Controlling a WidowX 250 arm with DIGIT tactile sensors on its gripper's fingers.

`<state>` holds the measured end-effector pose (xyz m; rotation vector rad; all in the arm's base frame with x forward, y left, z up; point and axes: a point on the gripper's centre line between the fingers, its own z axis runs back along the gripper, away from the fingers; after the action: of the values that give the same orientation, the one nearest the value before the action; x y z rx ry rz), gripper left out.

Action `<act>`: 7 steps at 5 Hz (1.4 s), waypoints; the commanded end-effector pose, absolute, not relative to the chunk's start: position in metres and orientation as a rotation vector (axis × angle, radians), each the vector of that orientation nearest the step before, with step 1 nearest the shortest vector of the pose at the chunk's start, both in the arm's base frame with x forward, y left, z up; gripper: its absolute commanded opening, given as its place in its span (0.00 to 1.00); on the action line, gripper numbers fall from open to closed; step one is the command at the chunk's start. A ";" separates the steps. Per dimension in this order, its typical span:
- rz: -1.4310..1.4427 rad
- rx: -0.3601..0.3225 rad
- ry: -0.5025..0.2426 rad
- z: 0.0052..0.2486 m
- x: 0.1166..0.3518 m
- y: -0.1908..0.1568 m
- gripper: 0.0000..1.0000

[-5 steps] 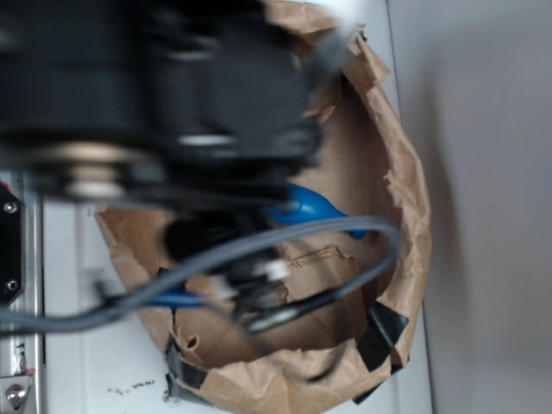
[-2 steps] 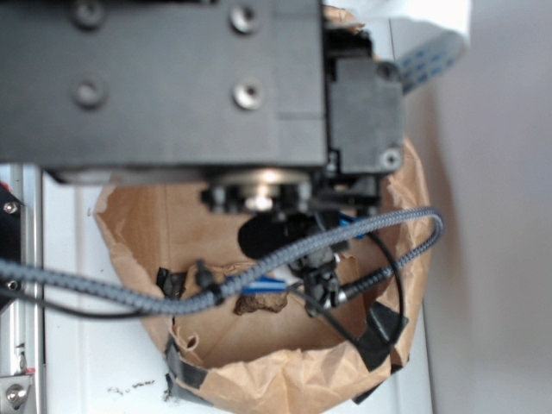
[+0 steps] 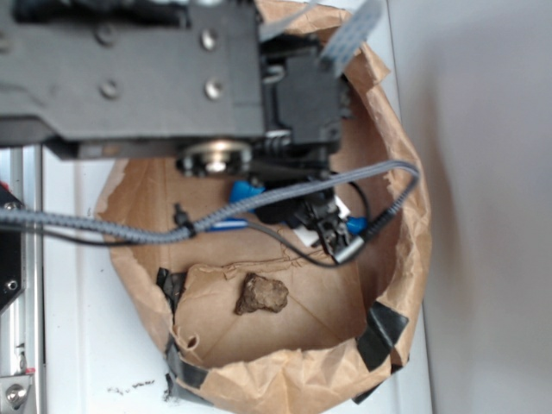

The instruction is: Grab the white paper.

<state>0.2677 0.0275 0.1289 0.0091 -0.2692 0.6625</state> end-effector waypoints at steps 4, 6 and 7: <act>0.830 0.149 -0.266 0.108 0.248 0.094 1.00; 0.830 0.149 -0.266 0.108 0.248 0.094 1.00; 0.830 0.149 -0.266 0.108 0.248 0.094 1.00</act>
<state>0.2464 0.0810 0.0937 0.1523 -0.2212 0.7985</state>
